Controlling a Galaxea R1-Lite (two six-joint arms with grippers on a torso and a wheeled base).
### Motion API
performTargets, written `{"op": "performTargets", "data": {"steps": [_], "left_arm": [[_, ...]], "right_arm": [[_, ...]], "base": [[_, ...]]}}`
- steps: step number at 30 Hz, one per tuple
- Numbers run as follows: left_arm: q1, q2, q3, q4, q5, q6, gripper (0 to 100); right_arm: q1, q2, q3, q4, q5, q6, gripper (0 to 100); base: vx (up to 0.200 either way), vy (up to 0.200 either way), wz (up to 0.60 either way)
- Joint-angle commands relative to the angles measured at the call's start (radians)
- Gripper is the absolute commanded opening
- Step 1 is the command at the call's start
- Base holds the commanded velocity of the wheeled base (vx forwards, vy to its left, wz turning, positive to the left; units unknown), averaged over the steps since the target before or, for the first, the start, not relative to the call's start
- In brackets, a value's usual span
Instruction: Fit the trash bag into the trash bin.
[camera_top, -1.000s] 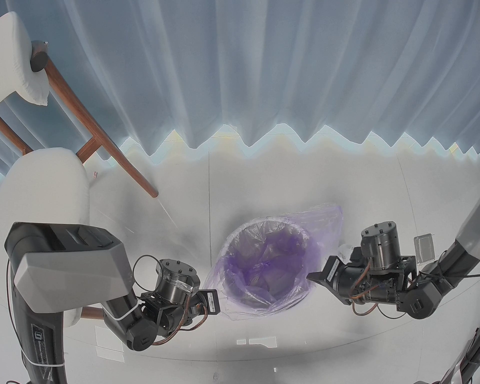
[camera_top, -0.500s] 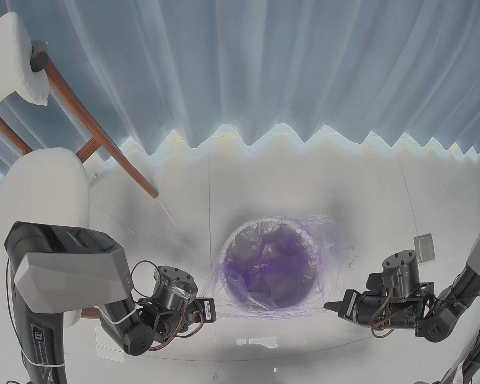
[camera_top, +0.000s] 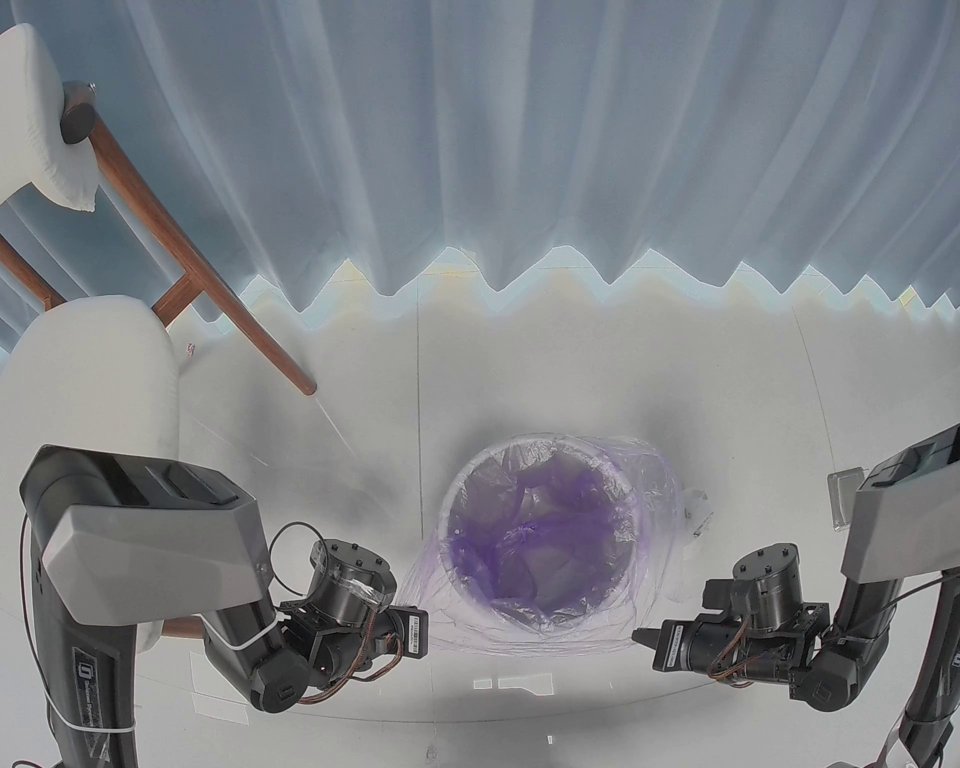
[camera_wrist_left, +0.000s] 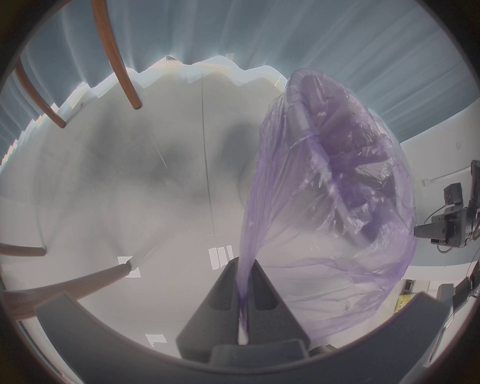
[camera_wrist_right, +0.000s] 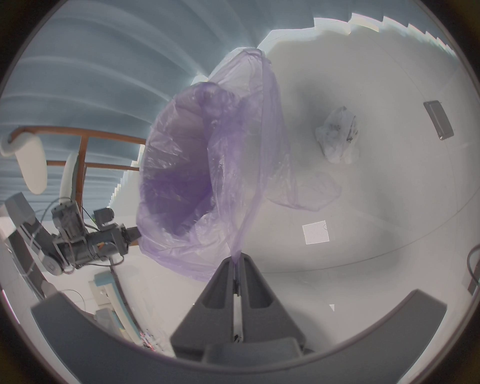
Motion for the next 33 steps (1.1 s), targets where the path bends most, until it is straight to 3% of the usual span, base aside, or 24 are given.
{"op": "performTargets", "data": {"steps": [1,8,20,21,27,33], "left_arm": [[0.007,0.024,0.003,0.002,0.016,0.024,0],[0.008,0.039,-0.004,0.002,0.044,0.02,0],[0.008,0.067,-0.011,-0.001,0.087,0.027,0],[0.008,0.064,-0.014,-0.004,0.087,0.027,0],[0.005,0.053,-0.008,-0.001,0.085,0.024,0],[0.007,0.052,-0.007,-0.004,0.085,0.02,0]], "right_arm": [[-0.005,0.19,0.02,-0.097,-0.02,-0.054,0],[-0.015,0.345,-0.04,-0.232,-0.087,-0.105,0],[-0.029,0.37,-0.078,-0.243,-0.094,-0.093,0],[-0.029,0.368,-0.075,-0.245,-0.094,-0.093,100],[-0.025,0.305,0.026,-0.36,-0.078,-0.079,100],[-0.04,0.057,0.221,-0.355,0.077,-0.036,100]], "base": [[0.0,0.0,0.0],[0.0,0.0,0.0],[0.0,0.0,0.0],[0.0,0.0,0.0],[0.0,0.0,0.0],[0.0,0.0,0.0]]}}
